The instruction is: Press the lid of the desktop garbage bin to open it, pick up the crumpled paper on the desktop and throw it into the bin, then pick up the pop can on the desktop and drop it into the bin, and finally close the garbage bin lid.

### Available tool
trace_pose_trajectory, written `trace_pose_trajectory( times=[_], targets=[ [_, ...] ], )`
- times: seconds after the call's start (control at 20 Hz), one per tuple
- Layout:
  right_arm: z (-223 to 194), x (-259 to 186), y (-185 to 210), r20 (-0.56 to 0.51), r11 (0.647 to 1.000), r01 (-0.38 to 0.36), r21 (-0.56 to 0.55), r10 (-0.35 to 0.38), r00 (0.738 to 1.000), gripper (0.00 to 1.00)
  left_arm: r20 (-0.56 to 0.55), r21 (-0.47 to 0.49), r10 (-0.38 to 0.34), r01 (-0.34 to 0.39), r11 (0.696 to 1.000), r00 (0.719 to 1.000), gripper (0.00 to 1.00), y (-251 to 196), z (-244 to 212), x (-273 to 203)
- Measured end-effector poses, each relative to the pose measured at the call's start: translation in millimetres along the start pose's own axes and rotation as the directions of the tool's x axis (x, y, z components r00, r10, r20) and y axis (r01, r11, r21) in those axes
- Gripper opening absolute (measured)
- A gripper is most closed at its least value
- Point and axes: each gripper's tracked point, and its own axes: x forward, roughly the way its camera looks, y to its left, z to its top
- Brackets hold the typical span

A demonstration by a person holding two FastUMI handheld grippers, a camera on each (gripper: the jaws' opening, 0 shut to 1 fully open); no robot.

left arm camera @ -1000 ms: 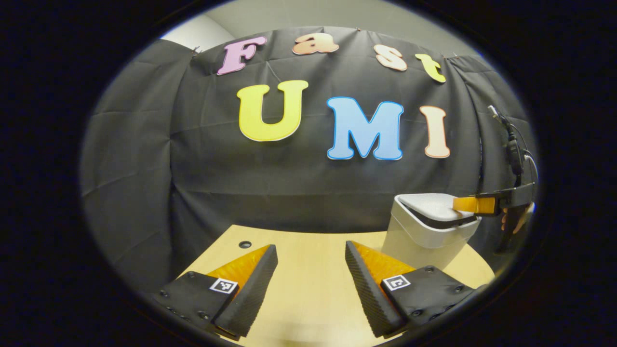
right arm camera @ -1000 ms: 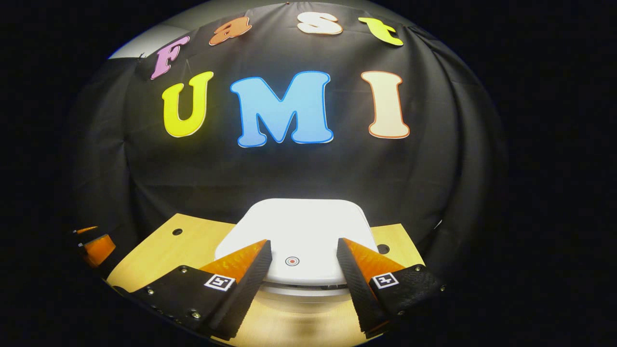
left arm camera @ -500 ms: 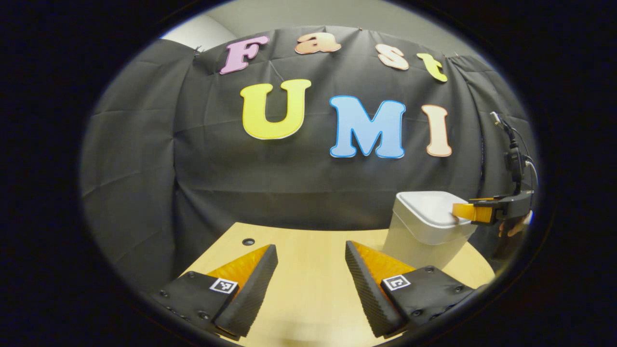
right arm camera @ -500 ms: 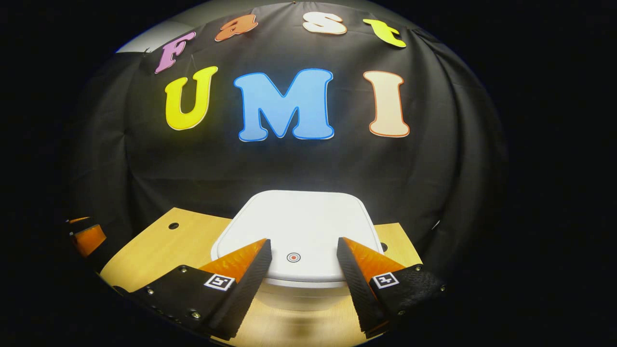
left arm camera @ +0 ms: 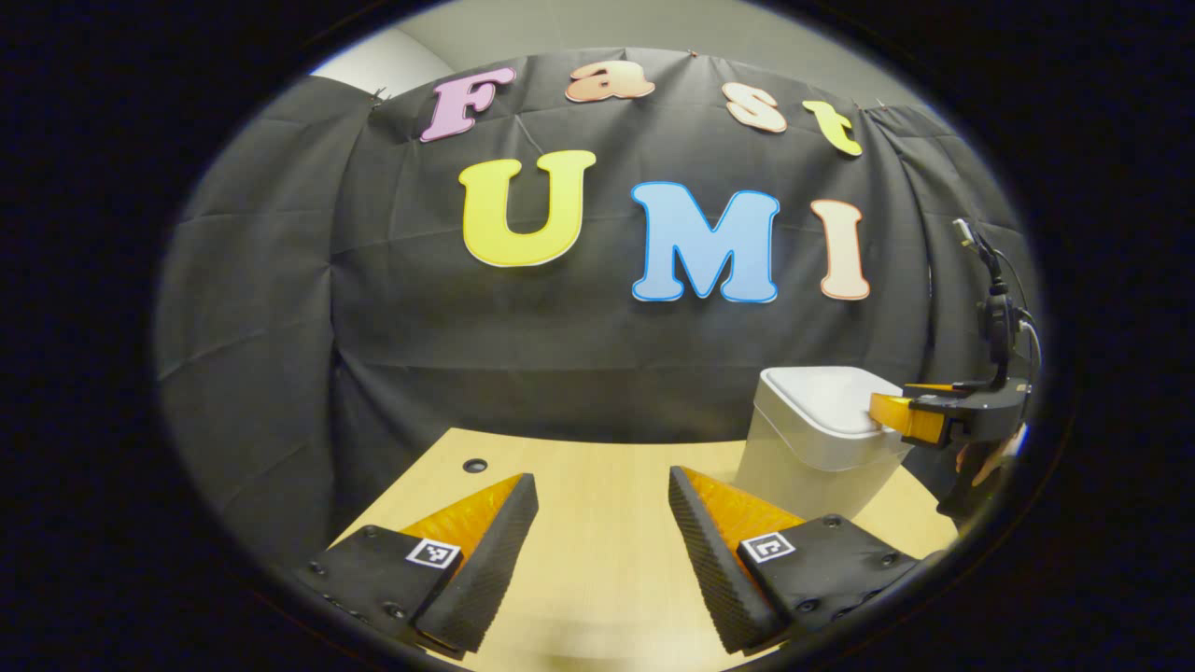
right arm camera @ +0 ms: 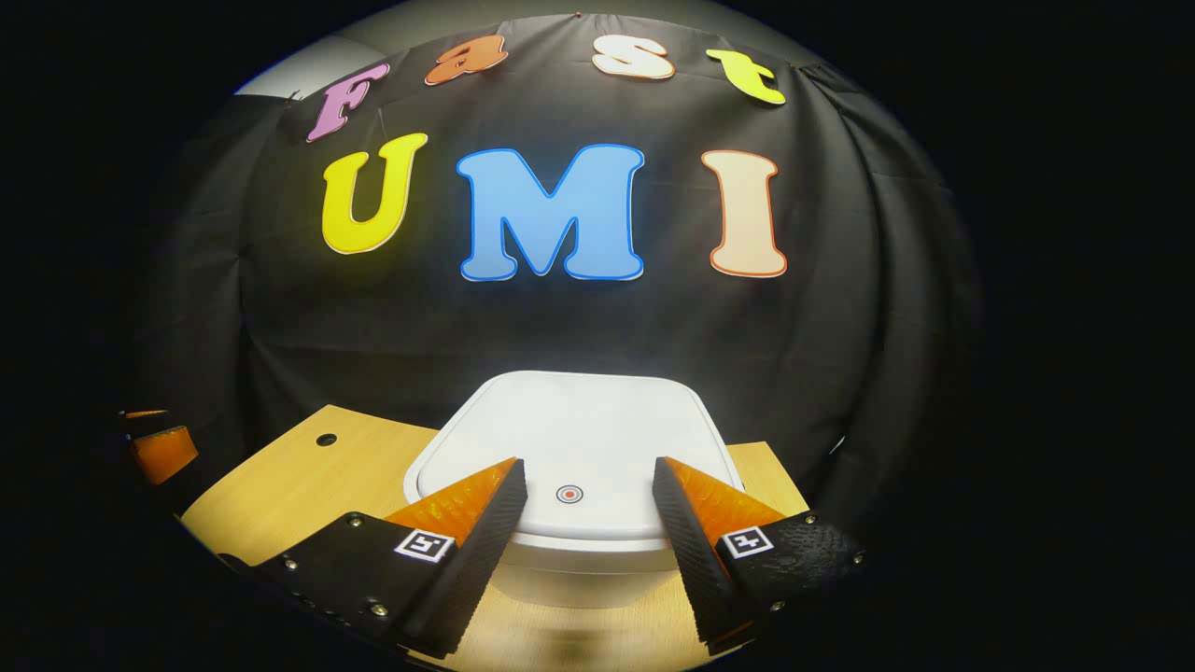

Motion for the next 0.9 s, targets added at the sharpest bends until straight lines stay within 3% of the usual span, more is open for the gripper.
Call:
trace_pose_trajectory(
  times=[0.35,0.45,0.9],
  targets=[
    [-3.0,-0.3,-0.6,0.015,1.000,0.008,0.024,-0.008,1.000,0.89,-0.001,-0.005,-0.002,0.002,1.000,1.000,0.96,-0.3,-2.1,-2.2],
    [-1.8,-1.0,-0.7,0.010,1.000,0.008,0.031,-0.008,1.000,0.89,0.003,0.000,-0.004,0.003,1.000,1.000,0.92,-0.8,-1.0,-3.5],
    [4.0,-11.9,-4.8,0.043,1.000,-0.003,-0.007,0.004,0.999,0.88,0.029,0.013,-0.038,0.038,0.999,0.999,0.95,-8.2,11.5,-2.2]
  ],
)
